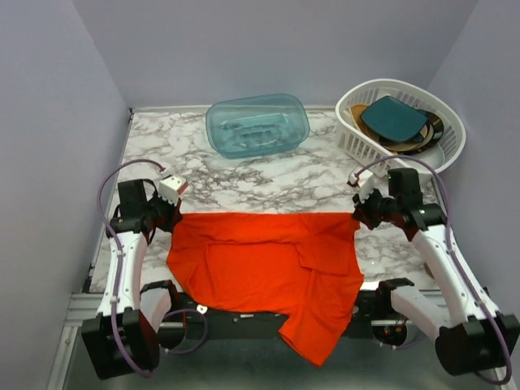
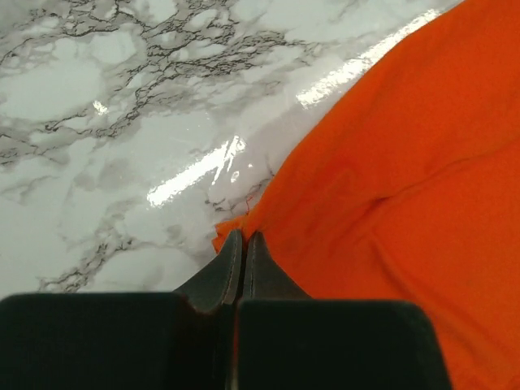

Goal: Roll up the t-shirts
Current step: Fold the T-shirt at the center of the board.

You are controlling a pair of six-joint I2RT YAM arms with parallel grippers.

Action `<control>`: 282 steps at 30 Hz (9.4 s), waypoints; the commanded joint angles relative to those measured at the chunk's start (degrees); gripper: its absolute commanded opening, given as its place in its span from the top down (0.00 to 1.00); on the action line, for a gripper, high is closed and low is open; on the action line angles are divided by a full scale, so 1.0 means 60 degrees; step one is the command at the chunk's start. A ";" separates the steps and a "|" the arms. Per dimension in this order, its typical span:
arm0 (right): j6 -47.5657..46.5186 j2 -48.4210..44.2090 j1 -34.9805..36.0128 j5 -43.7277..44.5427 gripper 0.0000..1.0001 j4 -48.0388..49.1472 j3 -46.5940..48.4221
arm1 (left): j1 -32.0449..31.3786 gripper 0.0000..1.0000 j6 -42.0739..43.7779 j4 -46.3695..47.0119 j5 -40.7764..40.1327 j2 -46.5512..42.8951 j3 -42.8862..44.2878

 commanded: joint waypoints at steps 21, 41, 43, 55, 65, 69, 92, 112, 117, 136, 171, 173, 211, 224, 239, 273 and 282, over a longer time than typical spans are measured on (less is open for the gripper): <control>-0.1611 1.0154 -0.0035 0.3759 1.00 0.3642 0.5008 | 0.0198 1.00 -0.0710 0.3740 -0.1633 0.8462 0.4025; -0.0644 0.8781 0.0052 0.2724 0.37 0.1580 0.6097 | 0.0184 0.47 -0.1077 0.2351 -0.1736 0.6767 0.5068; -0.0834 0.8225 0.0067 0.2253 0.37 0.1154 0.5656 | 0.0184 0.46 -0.0829 0.1709 -0.1531 0.6211 0.4965; -0.2183 0.3711 0.1940 -0.0225 0.36 0.0112 0.1379 | -0.0109 0.36 0.4398 -0.2904 -0.0065 0.4011 0.3339; -0.2153 0.3651 0.2323 -0.0313 0.35 0.0068 0.1230 | -0.0842 0.37 0.1536 -0.1988 -0.0460 0.4450 0.2563; -0.2080 0.3885 0.2338 -0.0283 0.35 0.0156 0.1347 | -0.0915 0.41 0.0437 -0.1607 -0.0971 0.4787 0.2635; -0.2153 0.4999 0.2411 -0.0166 0.35 0.0317 0.1934 | -0.2673 0.47 -0.4035 -0.1020 -0.4885 0.7014 0.3573; -0.2182 0.4941 0.2426 -0.0108 0.35 0.0419 0.1787 | -0.3317 0.56 -0.4035 -0.0917 -0.5148 0.7630 0.3500; -0.2197 0.4941 0.2426 -0.0108 0.35 0.0420 0.1801 | -0.3317 0.67 -0.4021 -0.0961 -0.5178 0.7586 0.3485; -0.6058 0.2980 0.4812 -0.0283 0.34 0.0435 -0.0173 | -0.3288 1.00 -0.3158 -0.2776 -0.6553 0.5580 0.3617; -0.7442 0.2112 0.9896 -0.1104 0.52 0.1737 -0.3560 | -0.3068 1.00 -0.2453 -0.2250 -0.7111 0.4305 0.2489; -0.7383 0.2274 0.9998 -0.1060 0.57 0.1840 -0.3560 | -0.3025 1.00 -0.2453 -0.2250 -0.7111 0.4261 0.2489; -0.2769 -0.1270 0.9750 0.2440 0.99 -0.2496 -0.0981 | -0.2585 1.00 -0.1940 -0.3554 -0.5807 0.2606 0.1874; -0.1670 -0.0963 0.8169 0.3993 0.99 -0.1017 -0.0763 | -0.2219 1.00 -0.2087 -0.3700 -0.5866 0.2883 0.2254; -0.1947 -0.0333 0.7202 0.4916 0.99 -0.0094 -0.0132 | -0.2116 1.00 -0.2101 -0.4067 -0.5690 0.4318 0.2913; -0.3984 0.2464 0.3335 0.4521 0.99 0.2631 0.1230 | -0.1354 1.00 -0.3434 -0.3056 -0.5559 0.7658 0.5418; -0.4292 0.3226 0.3290 0.4126 0.99 0.2544 0.1479 | -0.1340 1.00 -0.3537 -0.2734 -0.5499 0.8566 0.6194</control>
